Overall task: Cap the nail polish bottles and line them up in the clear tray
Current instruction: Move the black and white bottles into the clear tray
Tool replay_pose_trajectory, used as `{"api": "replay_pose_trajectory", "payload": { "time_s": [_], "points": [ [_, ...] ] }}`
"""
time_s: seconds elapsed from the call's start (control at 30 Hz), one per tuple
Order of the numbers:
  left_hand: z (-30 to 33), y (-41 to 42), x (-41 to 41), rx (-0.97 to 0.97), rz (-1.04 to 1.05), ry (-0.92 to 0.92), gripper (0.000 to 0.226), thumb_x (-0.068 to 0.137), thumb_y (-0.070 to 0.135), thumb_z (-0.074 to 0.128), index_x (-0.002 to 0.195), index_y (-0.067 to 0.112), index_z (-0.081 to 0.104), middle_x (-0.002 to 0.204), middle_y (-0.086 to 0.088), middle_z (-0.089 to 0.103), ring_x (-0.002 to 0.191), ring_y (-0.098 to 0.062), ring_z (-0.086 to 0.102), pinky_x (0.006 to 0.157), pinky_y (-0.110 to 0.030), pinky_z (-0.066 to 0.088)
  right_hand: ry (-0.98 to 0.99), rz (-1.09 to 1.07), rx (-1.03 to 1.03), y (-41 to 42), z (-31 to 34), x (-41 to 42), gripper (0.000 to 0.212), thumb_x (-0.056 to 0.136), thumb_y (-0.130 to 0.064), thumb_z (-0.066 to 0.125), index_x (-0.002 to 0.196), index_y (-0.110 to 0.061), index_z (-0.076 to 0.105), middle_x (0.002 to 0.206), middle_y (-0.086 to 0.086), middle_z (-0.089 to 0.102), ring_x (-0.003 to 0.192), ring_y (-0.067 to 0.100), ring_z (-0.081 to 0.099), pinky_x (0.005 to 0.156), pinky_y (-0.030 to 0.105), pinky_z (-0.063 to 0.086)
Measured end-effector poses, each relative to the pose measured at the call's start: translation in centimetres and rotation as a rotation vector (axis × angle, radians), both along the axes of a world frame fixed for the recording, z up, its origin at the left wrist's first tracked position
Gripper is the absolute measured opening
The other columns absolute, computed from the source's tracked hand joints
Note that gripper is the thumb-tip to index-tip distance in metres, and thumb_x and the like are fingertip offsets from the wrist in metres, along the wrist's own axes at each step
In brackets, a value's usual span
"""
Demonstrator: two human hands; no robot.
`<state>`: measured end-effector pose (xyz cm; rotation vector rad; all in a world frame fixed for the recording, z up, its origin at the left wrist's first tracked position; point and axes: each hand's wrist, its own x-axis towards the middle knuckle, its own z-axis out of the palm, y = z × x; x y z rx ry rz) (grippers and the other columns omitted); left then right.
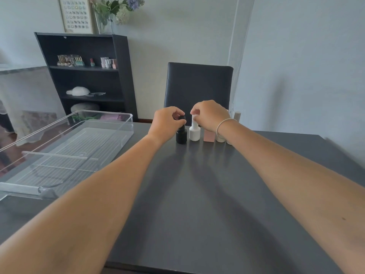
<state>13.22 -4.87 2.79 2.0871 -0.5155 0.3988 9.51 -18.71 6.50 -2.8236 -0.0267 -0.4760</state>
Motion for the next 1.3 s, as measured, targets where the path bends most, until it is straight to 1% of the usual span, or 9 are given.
{"api": "replay_pose_trajectory", "payload": {
  "time_s": [0.1,0.2,0.27,0.43,0.63,0.87,1.03,1.2,1.3],
  "points": [
    [0.8,0.5,-0.1,-0.002,0.000,-0.010,0.017,0.081,0.011,0.065,0.098,0.011,0.066,0.088,0.001,0.062,0.070,-0.004,0.055,0.060,0.001,0.040,-0.030,0.013,0.055,0.4,0.5,-0.2,0.028,0.088,-0.012,0.044,0.109,-0.019,0.062,0.119,0.005,0.063,0.104,0.026,0.059,0.089,0.040,0.049],
    [3.1,2.2,0.2,-0.053,0.004,-0.010,0.017,0.081,0.010,0.065,0.098,0.011,0.066,0.089,-0.003,0.065,0.072,-0.009,0.059,0.071,-0.020,0.051,-0.090,0.046,0.133,1.3,1.9,0.1,0.027,0.088,-0.014,0.046,0.108,-0.019,0.064,0.115,0.003,0.065,0.101,0.023,0.060,0.089,0.039,0.049],
    [5.3,4.1,0.7,-0.030,0.045,-0.078,0.019,0.082,0.011,0.064,0.101,0.010,0.066,0.089,-0.001,0.064,0.072,-0.006,0.059,0.074,-0.021,0.048,-0.134,0.086,0.188,2.3,3.1,0.5,0.026,0.089,-0.015,0.047,0.109,-0.017,0.064,0.114,0.004,0.065,0.101,0.022,0.060,0.091,0.037,0.049],
    [9.0,10.3,2.1,0.041,0.149,-0.150,0.023,0.085,0.016,0.063,0.107,0.012,0.064,0.097,0.002,0.062,0.087,-0.012,0.060,0.081,-0.024,0.050,-0.240,0.200,0.273,6.5,5.1,1.9,0.027,0.092,-0.018,0.048,0.115,-0.012,0.062,0.120,0.005,0.064,0.106,0.020,0.059,0.089,0.024,0.045],
    [8.2,17.3,3.5,0.117,0.259,-0.139,0.022,0.083,0.017,0.065,0.104,0.012,0.066,0.096,0.000,0.064,0.085,-0.013,0.060,0.081,-0.027,0.050,-0.259,0.325,0.366,12.8,4.9,3.8,0.025,0.091,-0.017,0.051,0.111,-0.009,0.064,0.117,0.008,0.065,0.107,0.020,0.059,0.086,0.018,0.039],
    [5.1,20.3,5.4,0.121,0.297,-0.087,0.019,0.083,0.017,0.065,0.101,0.015,0.067,0.092,0.004,0.061,0.074,-0.004,0.055,0.063,-0.013,0.039,-0.160,0.365,0.358,17.3,2.2,5.7,0.024,0.091,-0.016,0.051,0.111,-0.010,0.063,0.117,0.008,0.064,0.105,0.021,0.059,0.083,0.021,0.041],
    [3.8,20.2,6.5,0.125,0.267,-0.047,0.018,0.081,0.017,0.067,0.099,0.015,0.068,0.082,0.008,0.059,0.074,-0.002,0.056,0.067,-0.018,0.044,-0.093,0.338,0.267,17.4,0.5,6.8,0.026,0.092,-0.016,0.048,0.112,-0.010,0.062,0.117,0.008,0.064,0.104,0.021,0.059,0.082,0.022,0.041],
    [3.0,19.0,6.9,0.072,0.221,0.030,0.016,0.080,0.014,0.068,0.096,0.016,0.066,0.077,0.008,0.060,0.070,-0.008,0.062,0.049,-0.010,0.047,-0.064,0.306,0.192,16.7,-0.4,7.3,0.027,0.092,-0.016,0.047,0.113,-0.011,0.062,0.116,0.008,0.065,0.100,0.022,0.060,0.080,0.025,0.042],
    [2.9,18.2,6.9,0.067,0.192,0.055,0.016,0.081,0.012,0.068,0.097,0.014,0.066,0.081,0.002,0.063,0.071,-0.009,0.062,0.051,-0.010,0.048,-0.068,0.300,0.178,16.5,-0.7,7.4,0.026,0.093,-0.016,0.046,0.113,-0.011,0.062,0.117,0.008,0.064,0.102,0.022,0.059,0.079,0.024,0.041]
  ]
}}
